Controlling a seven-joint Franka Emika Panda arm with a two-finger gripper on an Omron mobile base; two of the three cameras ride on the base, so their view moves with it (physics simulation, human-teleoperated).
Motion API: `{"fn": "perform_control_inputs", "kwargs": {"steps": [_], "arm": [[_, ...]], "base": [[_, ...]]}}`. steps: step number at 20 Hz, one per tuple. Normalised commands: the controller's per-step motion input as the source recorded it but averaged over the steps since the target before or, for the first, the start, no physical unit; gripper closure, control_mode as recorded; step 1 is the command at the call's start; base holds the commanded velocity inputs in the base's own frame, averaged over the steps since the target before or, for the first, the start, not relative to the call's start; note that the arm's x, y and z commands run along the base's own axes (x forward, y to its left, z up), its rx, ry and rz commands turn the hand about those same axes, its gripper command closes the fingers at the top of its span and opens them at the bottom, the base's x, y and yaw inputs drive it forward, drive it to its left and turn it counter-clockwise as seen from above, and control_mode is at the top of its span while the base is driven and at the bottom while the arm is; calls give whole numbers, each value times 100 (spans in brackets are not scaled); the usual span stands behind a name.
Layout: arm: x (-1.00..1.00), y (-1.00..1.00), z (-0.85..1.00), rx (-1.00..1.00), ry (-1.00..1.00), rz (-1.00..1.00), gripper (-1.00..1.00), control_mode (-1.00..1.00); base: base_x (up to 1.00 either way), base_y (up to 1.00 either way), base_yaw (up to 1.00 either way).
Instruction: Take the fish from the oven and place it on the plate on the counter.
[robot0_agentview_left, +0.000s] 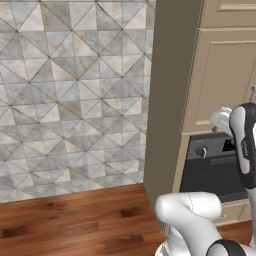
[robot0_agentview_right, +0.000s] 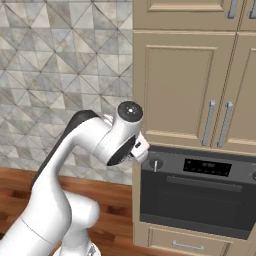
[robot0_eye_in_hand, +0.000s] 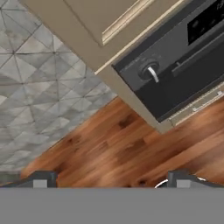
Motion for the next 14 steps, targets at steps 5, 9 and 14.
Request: {"fn": "perform_control_inputs", "kwargs": {"steps": [5,9,14], "arm": [[-13,-80,7,23,-40,-16,-100,-100],[0,-67,5,25,-12,-15,-100,-100],[0,-53,0,17,-1,-21,-100,-100]], "base": [[0,0,0],[0,0,0],[0,0,0]]}}
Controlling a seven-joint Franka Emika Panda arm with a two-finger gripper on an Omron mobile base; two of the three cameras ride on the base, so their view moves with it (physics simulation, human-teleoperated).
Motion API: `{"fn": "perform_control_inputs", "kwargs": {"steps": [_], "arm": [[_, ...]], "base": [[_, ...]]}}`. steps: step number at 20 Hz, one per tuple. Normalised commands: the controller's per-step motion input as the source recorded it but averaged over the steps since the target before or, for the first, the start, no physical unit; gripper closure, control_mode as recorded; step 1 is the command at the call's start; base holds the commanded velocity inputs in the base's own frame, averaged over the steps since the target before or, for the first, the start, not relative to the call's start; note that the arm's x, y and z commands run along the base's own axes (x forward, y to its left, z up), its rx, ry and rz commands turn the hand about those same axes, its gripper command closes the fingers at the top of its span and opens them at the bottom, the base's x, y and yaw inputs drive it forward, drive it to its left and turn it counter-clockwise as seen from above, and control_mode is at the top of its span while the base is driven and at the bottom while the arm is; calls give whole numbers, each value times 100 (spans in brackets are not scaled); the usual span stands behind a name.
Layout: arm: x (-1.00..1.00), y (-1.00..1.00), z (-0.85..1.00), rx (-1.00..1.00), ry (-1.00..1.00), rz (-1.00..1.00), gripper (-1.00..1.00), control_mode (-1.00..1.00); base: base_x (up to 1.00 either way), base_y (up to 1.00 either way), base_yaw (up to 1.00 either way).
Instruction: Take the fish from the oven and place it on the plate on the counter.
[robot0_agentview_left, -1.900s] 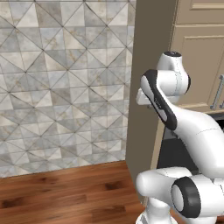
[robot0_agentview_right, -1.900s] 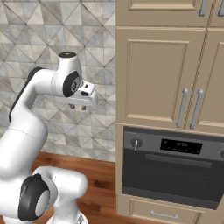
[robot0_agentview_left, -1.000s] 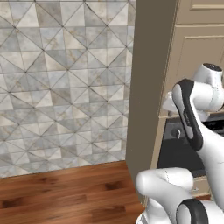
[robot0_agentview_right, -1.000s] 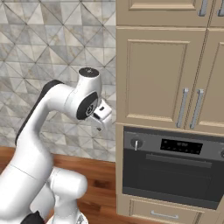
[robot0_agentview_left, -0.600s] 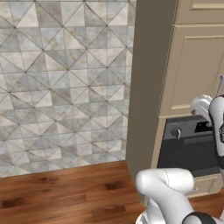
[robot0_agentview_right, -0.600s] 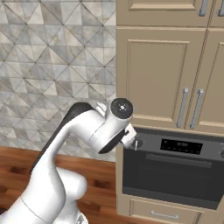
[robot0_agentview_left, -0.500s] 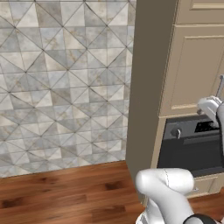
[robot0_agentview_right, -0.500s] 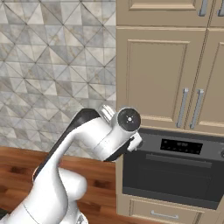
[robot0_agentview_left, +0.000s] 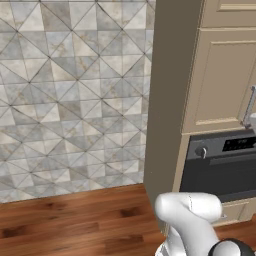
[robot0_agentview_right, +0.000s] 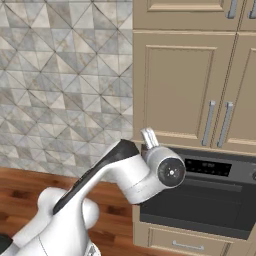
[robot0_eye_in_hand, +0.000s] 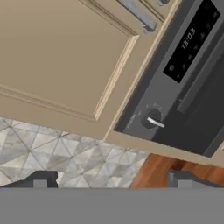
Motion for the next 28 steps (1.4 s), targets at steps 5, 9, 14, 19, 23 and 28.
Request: {"fn": "perform_control_inputs", "kwargs": {"steps": [5,9,14,19,23,28], "arm": [[0,-67,-3,11,9,-22,-100,-100],[0,-66,-25,11,20,-22,-100,-100],[3,-48,-58,5,19,-8,-100,-100],[0,-43,-66,8,7,0,-100,-100],[0,-23,-48,8,0,-1,-100,-100],[0,-16,-26,9,-1,-3,-100,-100]], "base": [[0,0,0],[0,0,0],[0,0,0],[0,0,0],[0,0,0],[0,0,0]]}}
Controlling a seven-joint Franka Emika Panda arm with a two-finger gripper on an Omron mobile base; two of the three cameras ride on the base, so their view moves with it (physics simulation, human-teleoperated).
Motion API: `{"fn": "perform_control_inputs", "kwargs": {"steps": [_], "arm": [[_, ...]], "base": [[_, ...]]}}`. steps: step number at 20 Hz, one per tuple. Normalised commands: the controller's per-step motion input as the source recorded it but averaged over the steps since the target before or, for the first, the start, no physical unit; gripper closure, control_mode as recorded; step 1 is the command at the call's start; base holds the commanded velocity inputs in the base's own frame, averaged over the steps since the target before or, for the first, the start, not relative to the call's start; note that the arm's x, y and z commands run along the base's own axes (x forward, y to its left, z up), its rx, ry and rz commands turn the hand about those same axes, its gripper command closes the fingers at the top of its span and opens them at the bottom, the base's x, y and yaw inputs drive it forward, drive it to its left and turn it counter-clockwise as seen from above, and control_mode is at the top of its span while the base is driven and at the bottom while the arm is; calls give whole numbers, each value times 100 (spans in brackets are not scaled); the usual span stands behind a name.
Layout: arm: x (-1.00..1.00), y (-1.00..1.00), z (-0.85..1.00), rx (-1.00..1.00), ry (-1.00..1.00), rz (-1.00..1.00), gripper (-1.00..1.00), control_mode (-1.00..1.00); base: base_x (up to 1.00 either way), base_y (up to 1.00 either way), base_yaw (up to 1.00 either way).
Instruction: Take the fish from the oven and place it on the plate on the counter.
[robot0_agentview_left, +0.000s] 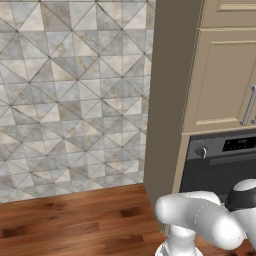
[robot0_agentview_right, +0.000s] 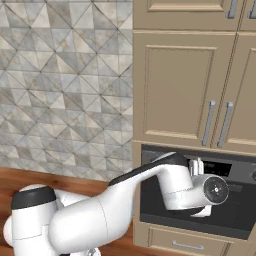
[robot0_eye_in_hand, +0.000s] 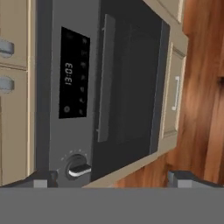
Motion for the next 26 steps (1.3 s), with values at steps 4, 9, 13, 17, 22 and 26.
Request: {"fn": "perform_control_inputs", "kwargs": {"steps": [4,9,13,17,22,26], "arm": [[0,-8,-14,11,-7,-5,-100,-100],[0,-9,-24,4,-6,-7,-100,-100],[0,-6,-40,0,-6,-6,-100,-100],[0,0,-35,0,-8,-5,-100,-100],[14,0,-24,0,-21,-2,-100,-100],[29,0,-15,0,-20,0,-100,-100]], "base": [[0,0,0],[0,0,0],[0,0,0],[0,0,0],[0,0,0],[0,0,0]]}}
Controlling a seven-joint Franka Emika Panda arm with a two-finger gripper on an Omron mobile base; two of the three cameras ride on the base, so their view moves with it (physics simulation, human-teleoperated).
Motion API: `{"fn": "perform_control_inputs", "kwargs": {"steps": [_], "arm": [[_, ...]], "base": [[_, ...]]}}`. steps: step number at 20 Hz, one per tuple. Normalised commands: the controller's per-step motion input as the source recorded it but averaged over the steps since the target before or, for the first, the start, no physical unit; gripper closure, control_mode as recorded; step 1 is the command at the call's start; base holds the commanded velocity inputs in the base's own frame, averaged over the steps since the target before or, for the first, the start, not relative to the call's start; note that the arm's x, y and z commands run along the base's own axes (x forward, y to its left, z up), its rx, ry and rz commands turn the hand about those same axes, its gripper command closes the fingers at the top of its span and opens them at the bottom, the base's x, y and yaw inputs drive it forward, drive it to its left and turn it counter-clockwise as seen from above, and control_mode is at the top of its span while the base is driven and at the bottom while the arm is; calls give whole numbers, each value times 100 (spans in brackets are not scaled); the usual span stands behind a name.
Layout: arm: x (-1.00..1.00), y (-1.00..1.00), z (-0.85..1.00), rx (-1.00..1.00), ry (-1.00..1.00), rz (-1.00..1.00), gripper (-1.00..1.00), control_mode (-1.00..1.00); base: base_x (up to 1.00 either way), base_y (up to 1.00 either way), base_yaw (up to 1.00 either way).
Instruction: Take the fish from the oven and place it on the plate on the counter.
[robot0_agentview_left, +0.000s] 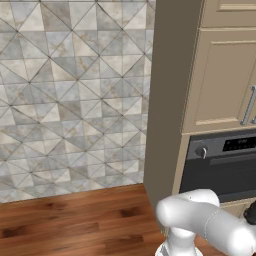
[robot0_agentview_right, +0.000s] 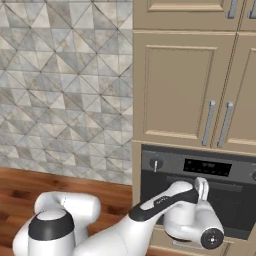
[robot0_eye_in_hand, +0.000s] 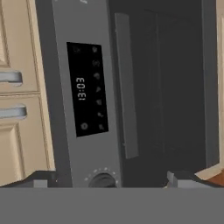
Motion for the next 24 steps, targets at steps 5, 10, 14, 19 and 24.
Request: {"fn": "perform_control_inputs", "kwargs": {"steps": [5,10,14,19,24], "arm": [[40,0,-16,0,-15,0,-100,-100],[40,0,-21,0,-7,0,-100,-100],[32,-1,-13,0,-2,0,-100,-100],[29,-6,-9,0,0,0,-100,-100],[38,-10,-4,0,0,0,-100,-100]], "base": [[0,0,0],[0,0,0],[0,0,0],[0,0,0],[0,0,0]]}}
